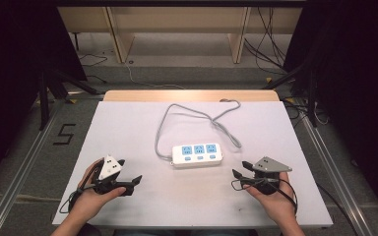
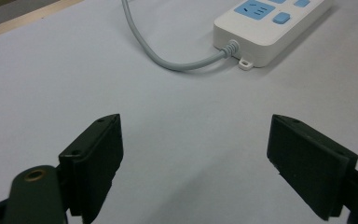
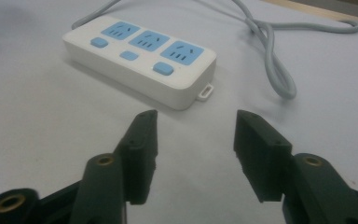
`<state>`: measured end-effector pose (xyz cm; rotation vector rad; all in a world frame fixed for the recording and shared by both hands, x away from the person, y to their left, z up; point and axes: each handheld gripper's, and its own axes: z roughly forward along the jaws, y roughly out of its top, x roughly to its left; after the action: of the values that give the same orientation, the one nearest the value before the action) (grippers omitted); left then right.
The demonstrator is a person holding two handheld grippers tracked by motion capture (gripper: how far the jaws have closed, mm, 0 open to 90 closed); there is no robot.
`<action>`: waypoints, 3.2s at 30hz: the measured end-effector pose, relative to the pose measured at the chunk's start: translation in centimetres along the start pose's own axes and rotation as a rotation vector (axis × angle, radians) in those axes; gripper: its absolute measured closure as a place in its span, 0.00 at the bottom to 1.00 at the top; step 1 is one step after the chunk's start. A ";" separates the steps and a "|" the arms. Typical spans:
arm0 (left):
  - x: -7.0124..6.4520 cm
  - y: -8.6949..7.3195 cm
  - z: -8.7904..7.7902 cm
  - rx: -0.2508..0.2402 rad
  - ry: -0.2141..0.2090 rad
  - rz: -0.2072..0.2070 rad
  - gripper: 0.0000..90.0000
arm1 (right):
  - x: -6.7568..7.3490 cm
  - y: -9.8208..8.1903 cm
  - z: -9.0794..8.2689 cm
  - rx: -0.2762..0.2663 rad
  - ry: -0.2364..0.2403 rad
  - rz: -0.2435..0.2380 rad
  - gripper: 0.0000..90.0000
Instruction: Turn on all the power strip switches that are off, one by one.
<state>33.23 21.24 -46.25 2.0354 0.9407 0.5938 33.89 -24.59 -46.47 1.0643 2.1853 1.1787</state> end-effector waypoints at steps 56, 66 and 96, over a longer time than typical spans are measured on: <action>-0.3 -0.1 0.4 0.022 0.004 -0.008 0.21 | 3.5 7.3 4.3 0.162 0.124 -0.062 1.00; -0.3 -0.1 0.4 0.020 0.004 -0.009 0.21 | 3.9 8.1 5.2 0.180 0.125 -0.063 1.00; -0.4 -0.1 0.4 0.019 0.006 -0.003 0.21 | 5.1 10.3 8.0 0.272 0.163 -0.083 1.00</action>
<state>33.27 20.76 -46.59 2.0502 0.9559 0.5921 40.54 -12.97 -42.23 1.0009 2.5467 0.9818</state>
